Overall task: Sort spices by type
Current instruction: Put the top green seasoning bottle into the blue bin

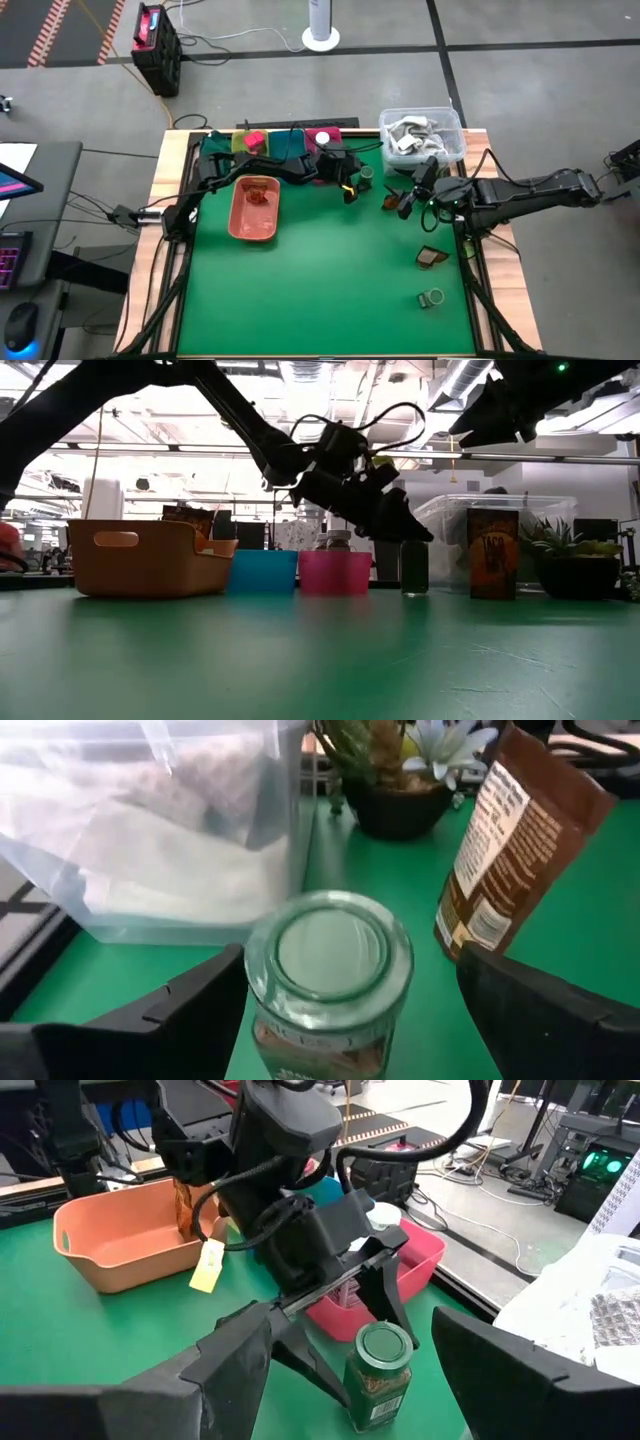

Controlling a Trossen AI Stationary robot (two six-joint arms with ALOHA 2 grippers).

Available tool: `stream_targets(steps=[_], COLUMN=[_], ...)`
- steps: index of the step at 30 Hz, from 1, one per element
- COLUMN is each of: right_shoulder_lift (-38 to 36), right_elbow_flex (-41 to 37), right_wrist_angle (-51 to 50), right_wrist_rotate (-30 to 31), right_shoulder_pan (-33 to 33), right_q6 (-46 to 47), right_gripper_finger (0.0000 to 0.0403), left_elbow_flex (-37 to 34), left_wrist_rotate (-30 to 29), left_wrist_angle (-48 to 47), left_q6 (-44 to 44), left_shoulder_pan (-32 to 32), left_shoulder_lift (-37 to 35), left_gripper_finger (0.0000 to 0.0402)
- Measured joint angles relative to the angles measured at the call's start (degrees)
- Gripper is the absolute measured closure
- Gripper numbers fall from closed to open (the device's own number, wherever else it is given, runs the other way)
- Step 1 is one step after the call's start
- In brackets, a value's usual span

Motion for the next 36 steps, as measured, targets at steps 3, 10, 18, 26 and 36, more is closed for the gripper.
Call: stream_targets(steps=[3, 10, 18, 26, 36], right_shoulder_lift=[0.0, 0.0, 0.0, 0.0, 0.0], right_elbow_flex=[0.0, 0.0, 0.0, 0.0, 0.0], right_wrist_angle=[0.2, 0.3, 0.3, 0.1, -0.1], right_wrist_rotate=[0.0, 0.0, 0.0, 0.0, 0.0], right_shoulder_pan=[0.0, 0.0, 0.0, 0.3, 0.2], right_q6=[0.0, -0.1, -0.1, -0.3, -0.1], right_gripper_finger=[0.0101, 0.0101, 0.0101, 0.0101, 0.0101], left_elbow_flex=[0.0, 0.0, 0.0, -0.1, -0.8], left_wrist_rotate=[-0.1, -0.2, 1.8, 6.1, -0.3], left_wrist_angle=[1.8, 2.0, 1.2, -9.6, -27.7], left_q6=[-0.5, -1.4, -6.1, -4.1, 3.9], left_shoulder_pan=[0.0, -0.1, 1.3, 1.6, 3.7], left_shoulder_lift=[0.0, 0.0, -0.5, -9.9, -27.7], left_gripper_finger=[0.0071, 0.0164, 0.0206, 0.0206, 0.0206])
